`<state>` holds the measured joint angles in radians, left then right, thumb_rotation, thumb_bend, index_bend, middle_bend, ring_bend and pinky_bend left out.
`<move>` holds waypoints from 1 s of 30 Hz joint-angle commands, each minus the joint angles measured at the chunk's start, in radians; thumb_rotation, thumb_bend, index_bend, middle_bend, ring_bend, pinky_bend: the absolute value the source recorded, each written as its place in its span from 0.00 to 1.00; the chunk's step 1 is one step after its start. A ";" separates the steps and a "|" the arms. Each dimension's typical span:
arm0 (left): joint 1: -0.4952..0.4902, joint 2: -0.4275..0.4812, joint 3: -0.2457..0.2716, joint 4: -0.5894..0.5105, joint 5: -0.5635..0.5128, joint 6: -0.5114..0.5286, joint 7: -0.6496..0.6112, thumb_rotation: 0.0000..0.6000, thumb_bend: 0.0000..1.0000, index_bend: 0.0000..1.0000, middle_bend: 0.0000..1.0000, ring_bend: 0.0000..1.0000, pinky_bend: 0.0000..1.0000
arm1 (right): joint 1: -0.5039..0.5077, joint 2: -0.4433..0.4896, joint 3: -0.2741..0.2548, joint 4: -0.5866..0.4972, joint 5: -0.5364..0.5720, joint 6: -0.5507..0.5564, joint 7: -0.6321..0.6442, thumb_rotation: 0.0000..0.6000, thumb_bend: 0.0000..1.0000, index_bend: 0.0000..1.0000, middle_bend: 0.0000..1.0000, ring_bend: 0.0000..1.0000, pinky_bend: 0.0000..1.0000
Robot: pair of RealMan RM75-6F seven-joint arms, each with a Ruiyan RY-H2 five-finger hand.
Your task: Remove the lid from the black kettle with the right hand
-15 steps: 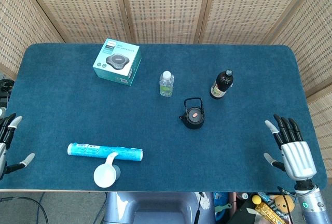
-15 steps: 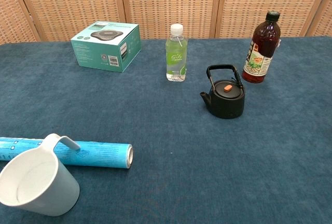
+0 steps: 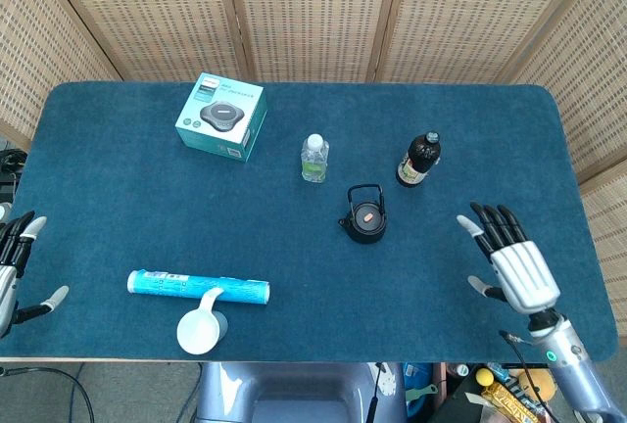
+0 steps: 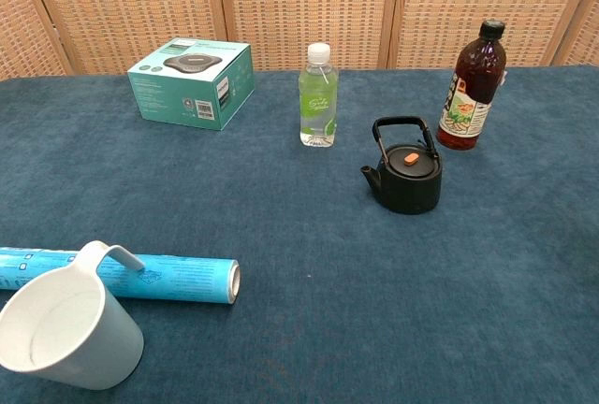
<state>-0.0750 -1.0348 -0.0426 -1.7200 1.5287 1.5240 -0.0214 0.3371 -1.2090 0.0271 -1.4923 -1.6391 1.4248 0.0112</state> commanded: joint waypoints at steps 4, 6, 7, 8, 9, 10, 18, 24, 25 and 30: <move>-0.007 -0.006 -0.011 0.012 -0.021 -0.012 -0.004 1.00 0.22 0.00 0.00 0.00 0.00 | 0.204 -0.017 0.105 -0.029 0.072 -0.282 0.062 1.00 0.27 0.30 0.00 0.00 0.00; -0.010 -0.006 -0.014 0.017 -0.029 -0.018 -0.007 1.00 0.22 0.00 0.00 0.00 0.00 | 0.245 -0.037 0.125 -0.008 0.102 -0.343 0.082 1.00 0.33 0.35 0.00 0.00 0.00; -0.011 -0.007 -0.015 0.019 -0.033 -0.021 -0.009 1.00 0.22 0.00 0.00 0.00 0.00 | 0.261 -0.050 0.132 0.008 0.114 -0.364 0.083 1.00 0.35 0.37 0.00 0.00 0.00; -0.012 -0.007 -0.016 0.020 -0.035 -0.022 -0.010 1.00 0.22 0.00 0.00 0.00 0.00 | 0.268 -0.056 0.135 0.016 0.119 -0.373 0.082 1.00 0.37 0.38 0.00 0.00 0.00; -0.013 -0.007 -0.017 0.021 -0.038 -0.024 -0.011 1.00 0.22 0.00 0.00 0.00 0.00 | 0.277 -0.064 0.138 0.026 0.124 -0.383 0.080 1.00 0.38 0.39 0.00 0.00 0.00; -0.014 -0.007 -0.018 0.023 -0.042 -0.027 -0.013 1.00 0.22 0.00 0.00 0.00 0.00 | 0.288 -0.077 0.142 0.041 0.130 -0.396 0.073 1.00 0.39 0.40 0.00 0.00 0.00; -0.026 -0.011 -0.025 0.034 -0.069 -0.059 -0.017 1.00 0.22 0.00 0.00 0.00 0.00 | 0.382 -0.214 0.164 0.192 0.189 -0.493 -0.017 1.00 0.43 0.41 0.00 0.00 0.00; -0.032 -0.014 -0.028 0.038 -0.081 -0.071 -0.018 1.00 0.22 0.00 0.00 0.00 0.00 | 0.424 -0.284 0.162 0.259 0.214 -0.530 -0.081 1.00 0.45 0.42 0.00 0.00 0.00; -0.033 -0.014 -0.028 0.039 -0.082 -0.073 -0.018 1.00 0.22 0.00 0.00 0.00 0.00 | 0.428 -0.291 0.162 0.264 0.218 -0.532 -0.088 1.00 0.46 0.42 0.00 0.00 0.00; -0.037 -0.014 -0.030 0.042 -0.091 -0.084 -0.023 1.00 0.22 0.00 0.00 0.00 0.00 | 0.444 -0.323 0.162 0.287 0.237 -0.539 -0.125 1.00 0.48 0.47 0.00 0.00 0.00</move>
<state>-0.1120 -1.0486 -0.0723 -1.6782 1.4381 1.4407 -0.0446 0.7781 -1.5282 0.1890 -1.2091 -1.4055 0.8872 -0.1101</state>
